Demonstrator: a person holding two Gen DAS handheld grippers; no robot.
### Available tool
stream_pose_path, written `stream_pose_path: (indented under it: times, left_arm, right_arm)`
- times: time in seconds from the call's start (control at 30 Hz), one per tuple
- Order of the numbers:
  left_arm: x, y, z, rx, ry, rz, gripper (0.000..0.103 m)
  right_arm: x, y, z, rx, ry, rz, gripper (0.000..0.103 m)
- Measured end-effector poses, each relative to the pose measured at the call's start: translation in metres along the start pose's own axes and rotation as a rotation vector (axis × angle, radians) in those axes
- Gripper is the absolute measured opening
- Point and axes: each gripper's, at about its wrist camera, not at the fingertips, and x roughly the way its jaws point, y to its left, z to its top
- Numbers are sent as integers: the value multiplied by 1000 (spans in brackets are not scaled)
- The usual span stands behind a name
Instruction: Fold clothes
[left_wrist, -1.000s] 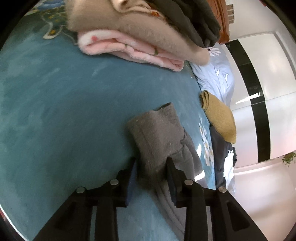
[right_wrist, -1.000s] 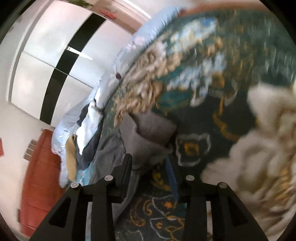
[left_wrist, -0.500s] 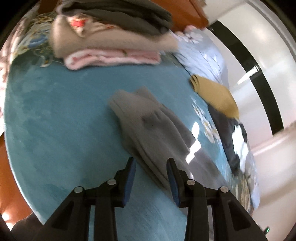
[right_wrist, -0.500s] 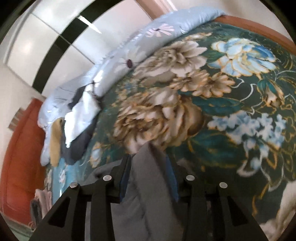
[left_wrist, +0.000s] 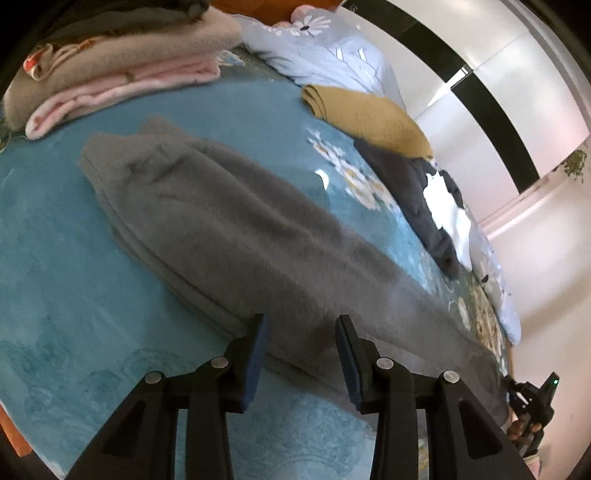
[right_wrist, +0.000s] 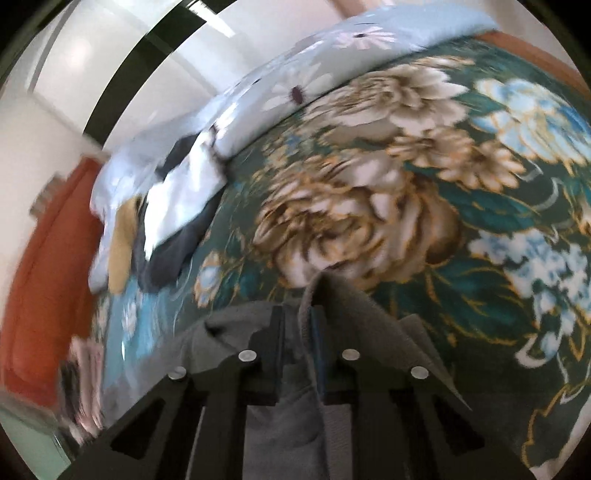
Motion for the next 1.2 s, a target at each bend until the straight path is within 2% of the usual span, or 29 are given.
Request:
stream_pose_path:
  times: [0.07,0.17,0.23,0.33,0.4,0.47,0.57,0.63,0.67,0.8,0.83,0.97,1.1,1.2]
  left_arm:
    - [3,-1,-2,3,9,5,41]
    - [0,-1,-2,7,5,-1,41]
    - [-1,0,-2,8,2,-4,41]
    - [1,1,-3,10,8,-2,42]
    - [1,1,-3,10,11,-2,42]
    - [1,1,-3,9,11,-2,42]
    - [-1,2,-3,9,6,-3,42]
    - [-2,0,-3,15,1,-7,42]
    - [-2,-1,-3,17,2,-9,42]
    - [-1,-4,-5,34,16,-10,42]
    - [-1,-6,-6,40,18,-10,42]
    - [-2,-20,-11,93,27,-33,42]
    - [9,-49,-25,174,75,-87,45]
    - [22,-78,-41,246,142,-145,46]
  right_arm:
    - [3,6,0,-41,12,-41,17]
    - [13,-1,6,-22,51,-54,18]
    - [19,-5,9,-12,72,-70,26]
    - [21,-8,11,4,66,-74,28]
    - [13,-6,13,10,32,-60,23]
    - [5,-4,15,15,-2,-47,6]
    - [-8,-2,18,24,-55,-26,3]
    - [-29,-13,29,95,-150,5,3]
    - [-31,-18,32,123,-172,-15,0]
    - [-9,-51,32,219,-123,-157,0]
    - [-8,-55,28,232,-126,-155,0]
    - [-23,-58,11,266,-181,-70,2]
    - [-56,-33,-10,188,-211,13,3]
    - [-71,-16,-40,119,-186,69,3]
